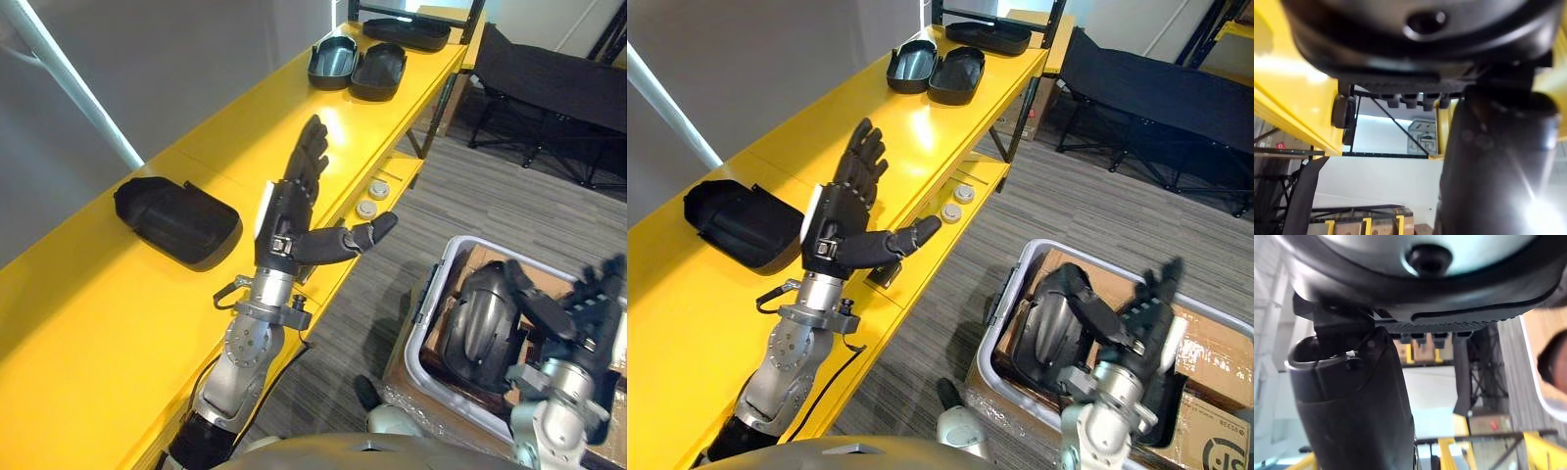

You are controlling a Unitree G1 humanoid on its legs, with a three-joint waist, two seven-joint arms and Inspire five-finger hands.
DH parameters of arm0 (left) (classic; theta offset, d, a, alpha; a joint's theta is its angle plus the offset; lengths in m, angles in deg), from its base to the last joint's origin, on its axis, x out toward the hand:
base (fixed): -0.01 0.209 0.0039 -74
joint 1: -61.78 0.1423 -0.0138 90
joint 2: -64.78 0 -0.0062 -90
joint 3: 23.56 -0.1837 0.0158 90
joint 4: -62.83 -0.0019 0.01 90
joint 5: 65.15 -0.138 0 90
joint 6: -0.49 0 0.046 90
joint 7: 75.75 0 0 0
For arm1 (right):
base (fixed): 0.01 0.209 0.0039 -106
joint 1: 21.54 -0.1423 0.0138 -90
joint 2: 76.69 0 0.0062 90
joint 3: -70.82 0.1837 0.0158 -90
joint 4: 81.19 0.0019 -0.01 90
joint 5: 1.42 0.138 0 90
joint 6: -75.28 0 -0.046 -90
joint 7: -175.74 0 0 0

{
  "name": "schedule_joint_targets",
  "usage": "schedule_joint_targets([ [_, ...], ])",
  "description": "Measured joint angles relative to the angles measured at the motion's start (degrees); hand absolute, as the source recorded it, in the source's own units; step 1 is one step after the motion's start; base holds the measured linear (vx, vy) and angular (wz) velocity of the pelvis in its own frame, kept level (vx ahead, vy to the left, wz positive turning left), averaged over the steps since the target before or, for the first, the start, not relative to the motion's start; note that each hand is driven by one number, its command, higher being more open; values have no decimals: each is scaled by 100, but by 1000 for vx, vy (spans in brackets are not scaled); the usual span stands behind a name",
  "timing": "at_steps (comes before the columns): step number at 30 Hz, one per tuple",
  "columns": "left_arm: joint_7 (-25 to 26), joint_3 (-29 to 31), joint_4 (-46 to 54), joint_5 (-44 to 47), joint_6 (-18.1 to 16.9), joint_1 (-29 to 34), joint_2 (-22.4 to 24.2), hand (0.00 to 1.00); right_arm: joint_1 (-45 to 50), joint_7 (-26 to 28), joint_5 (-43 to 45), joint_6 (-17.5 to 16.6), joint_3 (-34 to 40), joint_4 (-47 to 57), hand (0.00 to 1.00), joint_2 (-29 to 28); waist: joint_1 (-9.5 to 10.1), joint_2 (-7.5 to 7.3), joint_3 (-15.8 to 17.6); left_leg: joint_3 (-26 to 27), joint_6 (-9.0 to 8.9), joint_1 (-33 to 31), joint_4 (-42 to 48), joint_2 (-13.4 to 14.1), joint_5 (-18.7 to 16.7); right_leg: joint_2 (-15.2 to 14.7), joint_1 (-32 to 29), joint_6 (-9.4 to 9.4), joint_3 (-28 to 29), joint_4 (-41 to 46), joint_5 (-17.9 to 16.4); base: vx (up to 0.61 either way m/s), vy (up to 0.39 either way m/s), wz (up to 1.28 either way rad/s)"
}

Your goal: Walk over and take three plastic housings, then place them on the shelf

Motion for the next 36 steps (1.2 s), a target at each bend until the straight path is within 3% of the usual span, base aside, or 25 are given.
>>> schedule_joint_targets([
  [4, -148, 89, 11, 10, -38, 207, 19, 100, -36, 426, 70, 114, -316, -160, 100, 5, 182, -42, 92, -115, 75, -241, 360, -60, -113, -14, -243, 41, -34, 427, -108, -27, 62, 10],
  [8, -266, -31, 14, 66, -106, 214, 87, 100, 137, 723, 391, 73, -418, -357, 100, -215, 196, -112, 609, -39, 215, -186, 1068, -6, -463, 111, -274, 96, -62, 1052, -151, -131, 105, -31],
  [9, -335, -77, 14, 196, -106, 217, 78, 100, 194, 809, 478, 49, -422, -354, 100, -313, 233, -196, 699, 155, 269, -141, 1240, 24, -569, 79, -270, 98, -232, 1089, -149, -238, 70, -89],
  [10, -345, -103, 14, 223, -101, 222, 81, 100, 242, 995, 660, 39, -443, -351, 100, -346, 322, -309, 800, 448, 355, -25, 1307, 41, -623, -33, -230, 70, -410, 972, -164, -275, 61, -99],
  [12, -332, -103, 17, 204, -83, 254, 84, 100, 246, 1212, 790, 15, -543, -347, 100, -317, 316, -323, 828, 751, 519, -21, 1219, 85, -548, -287, -373, -209, -923, 1078, -370, -316, 65, -84],
  [13, -289, -35, 62, 143, -78, 286, 85, 100, 153, 1340, 872, -16, -663, -346, 100, -253, 359, -332, 818, 1068, 543, -38, 1031, 167, -368, -425, -710, -288, -1347, 1577, -421, -304, 40, -97],
  [15, -232, 108, 97, -51, -47, 293, 82, 100, -51, 1523, 871, -23, -917, -373, 100, -191, 456, -266, 820, 1302, 523, -73, 573, 294, 19, -658, -990, -550, -2044, 2542, -599, -166, -39, -79],
  [16, -240, 170, 167, -44, -16, 326, 86, 100, -231, 1535, 872, -82, -1130, -464, 100, -183, 538, -259, 809, 1353, 484, -136, 292, 383, 281, -913, -952, -687, -2356, 3028, -742, -90, -156, -40],
  [19, -386, 352, 185, 26, -8, 528, 88, 100, -760, 1269, 801, -197, -1656, -1021, 100, -157, 785, -312, 789, 1384, 274, -330, -24, 661, 731, -1714, -435, -702, -2706, 3421, -839, -64, -286, -28],
  [20, -453, 378, 140, 199, -8, 687, 85, 100, -996, 1060, 592, -193, -1903, -1317, 100, -161, 907, -349, 768, 1383, 103, -415, -127, 809, 947, -2097, -59, -667, -2726, 3265, -789, -65, -474, -29],
  [22, -506, 378, 60, 432, -8, 770, 75, 100, -1068, 958, 362, -179, -2105, -1386, 100, -164, 1002, -374, 756, 1388, -120, -517, -176, 992, 1141, -2304, 236, -620, -2662, 2660, -530, -75, -467, -32],
  [23, -664, 379, -95, 700, -11, 744, 6, 100, -1031, 867, 153, -149, -2257, -1388, 100, -181, 976, -477, 697, 1331, -369, -644, -221, 1103, 1347, -2191, 456, -556, -2479, 2082, 148, -105, -568, -31],
  [25, -826, 204, -281, 943, 51, 783, 108, 100, -943, 739, 139, -112, -2244, -1380, 100, -44, 952, -335, 610, 1067, -396, -558, -563, 1271, 1610, -1968, 468, -184, -2536, 2071, -343, -98, -609, -28],
  [26, -955, -105, -280, 1203, 82, 841, 162, 100, -801, 725, 155, -99, -2083, -1379, 100, 76, 825, -290, 583, 976, -405, -478, -720, 1368, 1907, -1908, 453, 154, -2615, 2249, -818, -61, -477, -20],
  [27, -1022, -213, -271, 1331, 146, 839, 201, 100, -724, 723, 156, -45, -1939, -1379, 100, 184, 748, -279, 577, 973, -374, -445, -716, 1434, 2022, -1898, 418, 423, -2734, 2439, -1028, -60, -449, -15],
  [28, -1031, -256, -270, 1415, 191, 839, 227, 100, -682, 724, 156, 19, -1868, -1381, 100, 237, 699, -261, 566, 970, -335, -415, -712, 1501, 2085, -1874, 407, 546, -2822, 2546, -1130, -54, -307, -12],
  [30, -1020, -223, -273, 1738, 315, 858, 306, 100, -452, 746, 121, 102, -1682, -1379, 100, 412, 551, -185, 511, 939, 154, -458, -460, 1815, 2467, -1608, 612, 496, -3235, 2288, -1298, -64, -395, -31],
  [31, -1027, -200, -274, 1821, 315, 861, 304, 100, -383, 756, 122, 99, -1648, -1364, 100, 408, 557, -215, 486, 947, 218, -481, -402, 1863, 2521, -1560, 699, 465, -3262, 2127, -1315, -17, -304, -57],
  [32, -1040, -192, -276, 1843, 316, 859, 319, 100, -289, 791, 136, 91, -1518, -1345, 100, 476, 593, -200, 386, 764, -209, -501, -423, 1698, 2143, -1493, 685, 416, -3252, 1844, -1343, 27, -115, -60],
  [33, -1053, -198, -254, 1846, 316, 858, 346, 100, -298, 793, 140, 93, -1425, -1346, 100, 494, 618, -135, 342, 806, -262, -477, -434, 1590, 1953, -1443, 641, 416, -3242, 1736, -1343, 39, -139, -65],
  [34, -1114, -215, -244, 1845, 323, 837, 356, 100, -307, 791, 148, 95, -1282, -1346, 100, 473, 588, -75, 304, 863, -187, -408, -563, 1541, 1741, -1406, 598, 414, -3202, 1583, -1346, 23, -33, -65],
  [36, -1168, -251, -229, 1846, 348, 862, 354, 100, -312, 790, 144, 98, -1243, -1305, 100, 482, 604, -72, 301, 663, -260, -310, -614, 1349, 1373, -1470, 468, 447, -3073, 1515, -1327, -1, 45, -54],
])
